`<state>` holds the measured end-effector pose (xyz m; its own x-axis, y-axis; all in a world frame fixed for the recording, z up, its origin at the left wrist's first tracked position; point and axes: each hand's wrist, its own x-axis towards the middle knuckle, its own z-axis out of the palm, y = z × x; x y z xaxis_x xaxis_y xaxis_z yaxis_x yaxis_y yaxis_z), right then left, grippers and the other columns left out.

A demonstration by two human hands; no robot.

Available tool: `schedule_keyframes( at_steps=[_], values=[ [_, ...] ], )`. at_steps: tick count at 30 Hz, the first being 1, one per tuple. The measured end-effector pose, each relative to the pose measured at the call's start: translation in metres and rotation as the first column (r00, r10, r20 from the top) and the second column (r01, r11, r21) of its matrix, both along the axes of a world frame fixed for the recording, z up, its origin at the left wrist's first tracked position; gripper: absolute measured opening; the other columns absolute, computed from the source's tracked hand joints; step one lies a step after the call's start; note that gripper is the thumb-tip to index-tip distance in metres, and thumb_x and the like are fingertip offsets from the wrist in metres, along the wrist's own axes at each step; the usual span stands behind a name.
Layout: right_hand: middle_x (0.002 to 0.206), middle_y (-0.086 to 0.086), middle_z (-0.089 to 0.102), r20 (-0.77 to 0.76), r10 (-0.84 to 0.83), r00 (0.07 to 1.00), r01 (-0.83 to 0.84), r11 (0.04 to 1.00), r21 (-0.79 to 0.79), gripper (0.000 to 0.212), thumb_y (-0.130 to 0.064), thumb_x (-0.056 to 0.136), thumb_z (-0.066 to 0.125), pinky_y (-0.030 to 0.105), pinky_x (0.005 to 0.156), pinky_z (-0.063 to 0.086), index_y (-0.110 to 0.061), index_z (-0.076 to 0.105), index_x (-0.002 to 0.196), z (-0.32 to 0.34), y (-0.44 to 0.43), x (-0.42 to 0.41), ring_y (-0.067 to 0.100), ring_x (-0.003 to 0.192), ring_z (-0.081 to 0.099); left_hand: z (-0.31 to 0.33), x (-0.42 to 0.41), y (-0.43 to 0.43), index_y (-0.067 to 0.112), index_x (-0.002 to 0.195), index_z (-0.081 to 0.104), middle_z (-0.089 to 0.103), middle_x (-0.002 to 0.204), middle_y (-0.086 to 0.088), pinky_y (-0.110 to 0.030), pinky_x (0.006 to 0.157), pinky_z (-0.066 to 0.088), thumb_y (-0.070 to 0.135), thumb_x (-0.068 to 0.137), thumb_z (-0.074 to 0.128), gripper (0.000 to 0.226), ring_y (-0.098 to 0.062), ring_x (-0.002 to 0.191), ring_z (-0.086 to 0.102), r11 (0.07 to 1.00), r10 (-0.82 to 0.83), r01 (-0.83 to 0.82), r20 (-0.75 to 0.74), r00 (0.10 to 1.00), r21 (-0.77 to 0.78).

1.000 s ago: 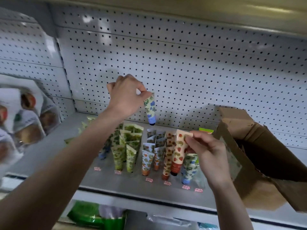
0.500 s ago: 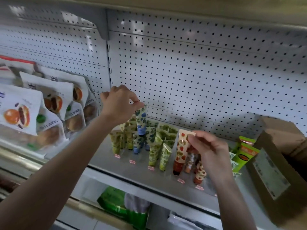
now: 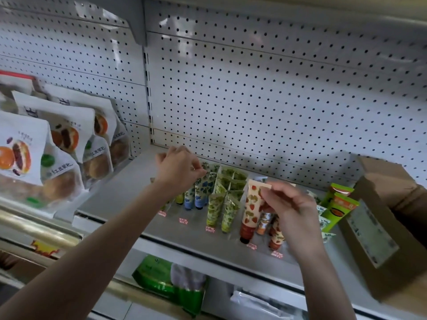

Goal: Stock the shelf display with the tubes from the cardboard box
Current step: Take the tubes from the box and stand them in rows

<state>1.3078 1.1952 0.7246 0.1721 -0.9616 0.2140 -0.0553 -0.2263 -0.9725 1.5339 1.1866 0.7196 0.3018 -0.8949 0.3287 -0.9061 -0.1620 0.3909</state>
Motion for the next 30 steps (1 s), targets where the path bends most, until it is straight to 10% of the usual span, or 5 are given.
schedule_keyframes(
  at_steps=[12, 30],
  values=[
    [0.066, -0.003, 0.069, -0.006, -0.079, 0.997, 0.079, 0.997, 0.013, 0.008, -0.004, 0.083, 0.066, 0.037, 0.077, 0.051, -0.01, 0.07, 0.087, -0.005, -0.005, -0.008, 0.01, 0.065, 0.062, -0.018, 0.0, -0.01, 0.031, 0.089, 0.069, 0.047, 0.106, 0.006, -0.038, 0.097, 0.022, 0.047, 0.082, 0.062, 0.019, -0.017, 0.113, 0.037, 0.99, -0.07, 0.068, 0.012, 0.997, 0.125],
    [0.06, -0.006, 0.067, 0.08, -0.158, 0.984, 0.161, 0.986, -0.039, 0.013, -0.001, 0.084, 0.063, 0.016, 0.059, 0.051, -0.012, 0.068, 0.079, 0.009, -0.01, -0.037, 0.004, 0.056, 0.059, 0.01, -0.016, -0.015, 0.033, 0.081, 0.068, 0.045, 0.101, 0.008, -0.034, 0.094, 0.021, 0.047, 0.079, 0.065, 0.014, -0.015, 0.11, 0.036, 0.989, -0.124, 0.123, 0.0, 0.992, 0.076]
  ],
)
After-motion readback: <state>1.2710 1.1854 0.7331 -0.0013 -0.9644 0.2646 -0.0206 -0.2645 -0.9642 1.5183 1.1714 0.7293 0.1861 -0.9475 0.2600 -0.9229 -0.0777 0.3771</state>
